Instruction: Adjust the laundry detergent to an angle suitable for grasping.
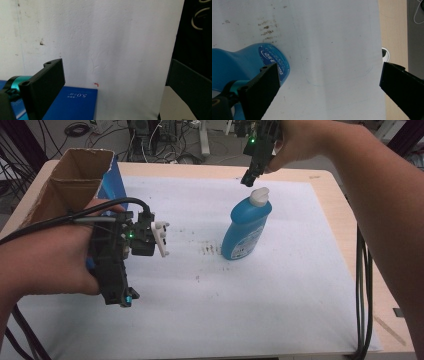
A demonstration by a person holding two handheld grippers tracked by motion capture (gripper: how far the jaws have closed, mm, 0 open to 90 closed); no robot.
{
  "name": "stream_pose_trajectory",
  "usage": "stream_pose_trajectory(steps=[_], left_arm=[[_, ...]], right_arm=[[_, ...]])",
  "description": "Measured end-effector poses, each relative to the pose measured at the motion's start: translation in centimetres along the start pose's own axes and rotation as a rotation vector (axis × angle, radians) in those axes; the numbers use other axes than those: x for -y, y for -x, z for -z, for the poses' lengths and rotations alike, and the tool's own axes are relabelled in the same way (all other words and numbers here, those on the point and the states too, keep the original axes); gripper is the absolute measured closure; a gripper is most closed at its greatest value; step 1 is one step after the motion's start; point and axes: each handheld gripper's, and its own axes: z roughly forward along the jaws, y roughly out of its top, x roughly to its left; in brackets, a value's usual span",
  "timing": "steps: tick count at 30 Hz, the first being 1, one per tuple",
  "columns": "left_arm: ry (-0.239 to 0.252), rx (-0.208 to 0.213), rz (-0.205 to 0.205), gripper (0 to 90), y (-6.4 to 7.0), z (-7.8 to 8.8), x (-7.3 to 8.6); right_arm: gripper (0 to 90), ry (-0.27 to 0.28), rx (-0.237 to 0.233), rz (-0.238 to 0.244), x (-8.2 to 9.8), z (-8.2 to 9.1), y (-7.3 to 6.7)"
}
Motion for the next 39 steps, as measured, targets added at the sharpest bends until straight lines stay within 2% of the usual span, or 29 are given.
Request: stream_pose_trajectory(steps=[7,8,15,27,34,39], left_arm=[[0.008,-0.009,0.003,1.6,0.0,0.4,-0.1],[0.010,-0.016,0.007,1.7,0.0,0.5,-0.1],[0.003,-0.012,0.005,1.6,0.2,0.6,-0.2],[0.009,-0.019,-0.001,1.7,0.4,0.8,-0.2],[0.027,-0.042,0.020,1.7,0.3,0.9,-0.5],[0.044,-0.037,0.025,1.7,0.4,0.8,-0.7]], right_arm=[[2.3,0.012,0.000,-0.009,0.1,0.3,0.1],[2.3,0.028,-0.007,-0.022,0.1,0.3,0.3],[2.3,0.027,-0.008,-0.019,0.2,0.1,0.6],[2.3,0.020,0.010,-0.036,0.6,0.8,0.3],[2.3,0.016,0.023,-0.042,1.9,1.5,0.6],[2.3,0.019,0.029,-0.066,3.3,2.0,0.7]])
